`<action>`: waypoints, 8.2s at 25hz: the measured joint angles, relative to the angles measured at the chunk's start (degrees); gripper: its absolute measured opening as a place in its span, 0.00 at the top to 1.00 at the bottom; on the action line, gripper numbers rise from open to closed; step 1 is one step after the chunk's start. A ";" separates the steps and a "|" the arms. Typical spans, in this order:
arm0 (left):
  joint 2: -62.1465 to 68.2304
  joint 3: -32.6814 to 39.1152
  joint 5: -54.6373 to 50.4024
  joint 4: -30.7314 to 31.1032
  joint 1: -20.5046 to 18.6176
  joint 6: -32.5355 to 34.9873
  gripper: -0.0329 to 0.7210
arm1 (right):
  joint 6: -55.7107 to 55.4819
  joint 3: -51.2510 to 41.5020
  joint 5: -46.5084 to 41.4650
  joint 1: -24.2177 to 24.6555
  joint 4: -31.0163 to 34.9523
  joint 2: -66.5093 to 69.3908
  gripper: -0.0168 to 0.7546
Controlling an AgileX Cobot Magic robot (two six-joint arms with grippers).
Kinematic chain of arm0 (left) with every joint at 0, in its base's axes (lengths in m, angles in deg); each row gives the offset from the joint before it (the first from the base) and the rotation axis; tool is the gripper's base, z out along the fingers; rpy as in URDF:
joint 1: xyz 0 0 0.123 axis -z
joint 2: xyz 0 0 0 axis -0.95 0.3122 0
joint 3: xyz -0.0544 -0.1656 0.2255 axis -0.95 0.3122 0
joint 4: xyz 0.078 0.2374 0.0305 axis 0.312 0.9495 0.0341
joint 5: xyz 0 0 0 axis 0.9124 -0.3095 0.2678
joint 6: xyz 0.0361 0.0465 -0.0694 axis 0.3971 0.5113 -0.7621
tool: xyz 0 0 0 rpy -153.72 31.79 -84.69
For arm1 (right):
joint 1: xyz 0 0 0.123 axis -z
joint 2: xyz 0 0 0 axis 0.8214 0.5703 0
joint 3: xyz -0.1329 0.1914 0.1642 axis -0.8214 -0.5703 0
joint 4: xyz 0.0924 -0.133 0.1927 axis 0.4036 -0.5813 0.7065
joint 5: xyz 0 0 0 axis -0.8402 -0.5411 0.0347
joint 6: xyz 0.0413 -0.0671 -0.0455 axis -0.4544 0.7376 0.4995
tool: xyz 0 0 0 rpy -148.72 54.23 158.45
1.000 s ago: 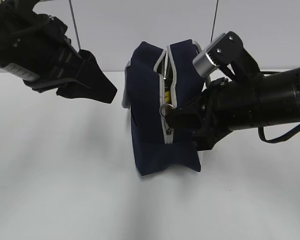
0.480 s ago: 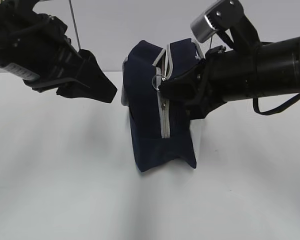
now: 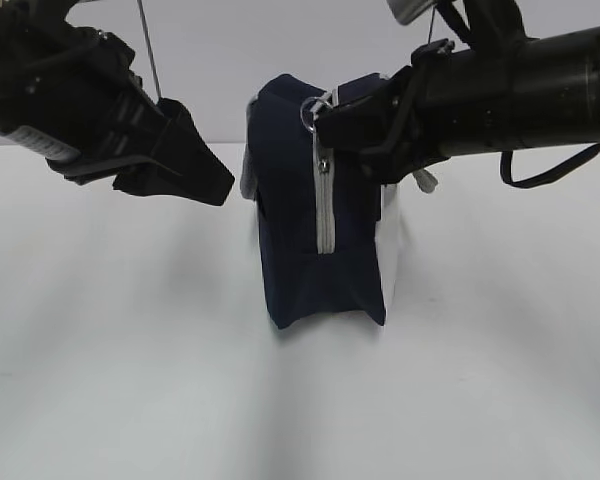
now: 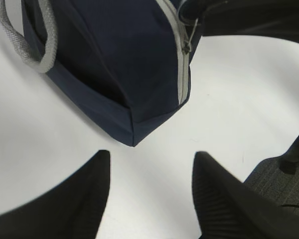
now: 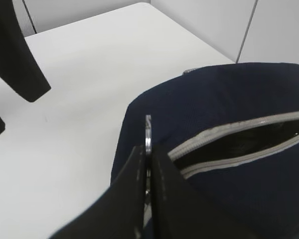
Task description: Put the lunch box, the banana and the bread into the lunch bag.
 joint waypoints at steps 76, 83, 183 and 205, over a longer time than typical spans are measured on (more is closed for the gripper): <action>20.92 12.24 -2.79 -67.57 -12.24 89.74 0.46 | -11.11 0.84 -10.34 0.00 -11.97 0.34 1.00; 21.25 12.22 -8.86 -67.57 -12.31 89.39 0.87 | -11.52 0.84 -9.08 0.00 -11.97 0.34 1.00; 21.20 11.66 -16.10 -57.38 -10.95 54.86 0.50 | -18.03 31.83 -36.29 12.24 -19.06 22.35 1.00; 18.99 8.81 -19.38 -61.93 -16.71 31.60 0.41 | -19.30 32.87 -36.67 12.24 -22.26 22.35 1.00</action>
